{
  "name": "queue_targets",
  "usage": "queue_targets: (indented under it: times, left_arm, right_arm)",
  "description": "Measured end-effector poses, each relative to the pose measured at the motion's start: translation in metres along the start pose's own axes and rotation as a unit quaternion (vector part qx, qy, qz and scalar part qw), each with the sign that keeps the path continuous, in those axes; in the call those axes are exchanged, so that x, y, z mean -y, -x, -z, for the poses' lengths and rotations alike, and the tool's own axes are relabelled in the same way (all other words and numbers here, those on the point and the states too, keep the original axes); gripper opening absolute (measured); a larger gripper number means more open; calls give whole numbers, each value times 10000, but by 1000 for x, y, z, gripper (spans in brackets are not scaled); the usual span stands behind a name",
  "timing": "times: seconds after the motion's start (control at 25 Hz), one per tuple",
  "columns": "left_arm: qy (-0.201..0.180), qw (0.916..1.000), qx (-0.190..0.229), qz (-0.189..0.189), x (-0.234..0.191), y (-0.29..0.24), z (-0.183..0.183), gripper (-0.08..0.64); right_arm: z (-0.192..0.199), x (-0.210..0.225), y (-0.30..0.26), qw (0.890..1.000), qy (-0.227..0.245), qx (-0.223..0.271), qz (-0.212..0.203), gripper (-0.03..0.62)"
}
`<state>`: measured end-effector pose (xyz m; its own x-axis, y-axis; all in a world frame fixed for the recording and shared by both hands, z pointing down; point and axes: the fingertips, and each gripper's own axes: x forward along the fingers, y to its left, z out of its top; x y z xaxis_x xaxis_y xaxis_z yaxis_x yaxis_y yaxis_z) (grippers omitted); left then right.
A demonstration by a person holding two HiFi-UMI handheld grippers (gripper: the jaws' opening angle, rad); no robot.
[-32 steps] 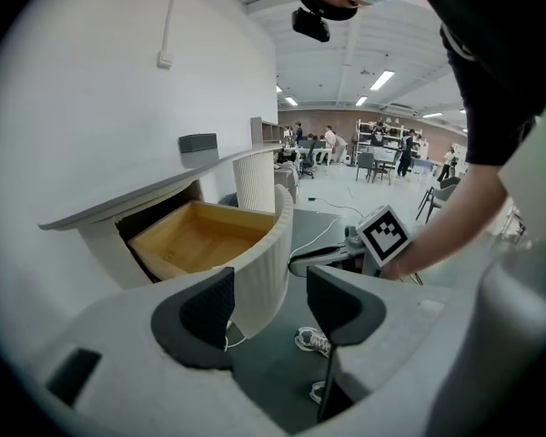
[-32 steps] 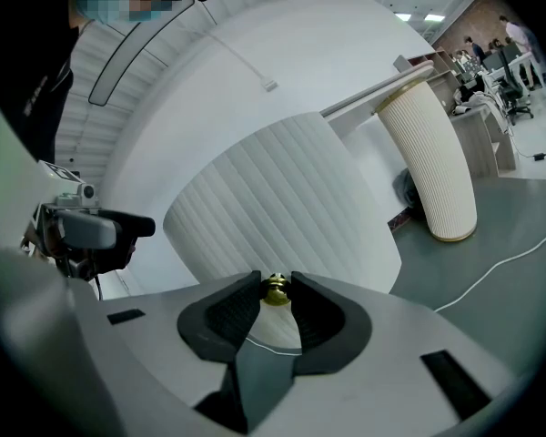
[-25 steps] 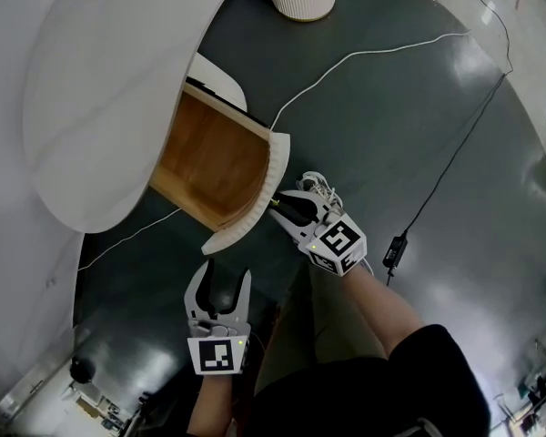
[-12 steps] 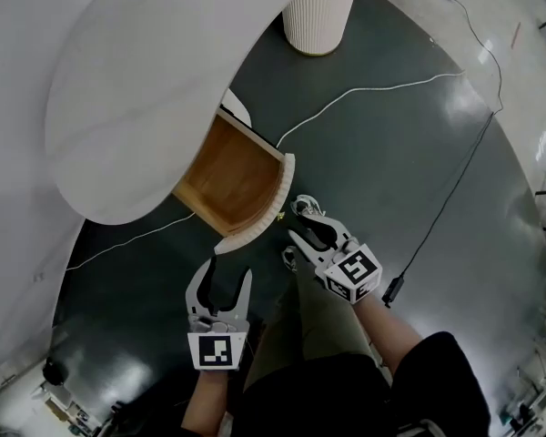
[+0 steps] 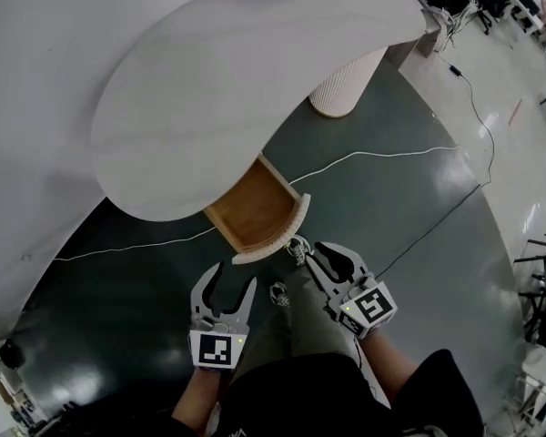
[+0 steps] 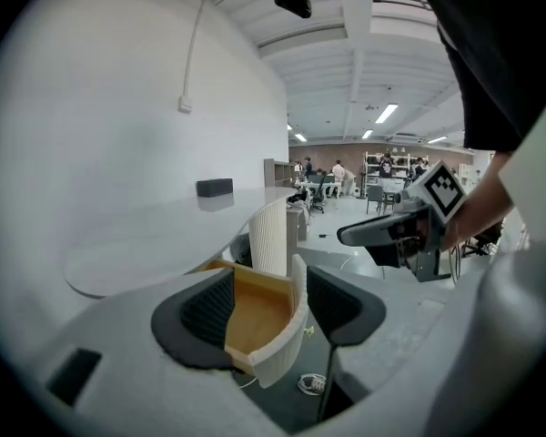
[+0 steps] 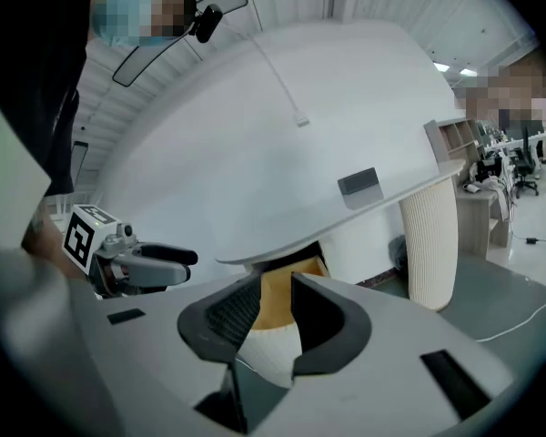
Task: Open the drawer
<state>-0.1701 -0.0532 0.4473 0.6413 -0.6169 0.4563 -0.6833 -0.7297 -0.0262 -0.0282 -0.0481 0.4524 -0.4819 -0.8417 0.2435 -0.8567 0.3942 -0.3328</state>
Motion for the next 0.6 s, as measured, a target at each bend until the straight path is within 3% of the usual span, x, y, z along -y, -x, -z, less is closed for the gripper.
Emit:
queue_targets:
  times: [0.6]
  left_arm:
    - [-107, 9968, 786, -103, -17, 39, -96, 233]
  right_arm:
    - [-135, -52, 4, 9965, 545, 591, -218, 23]
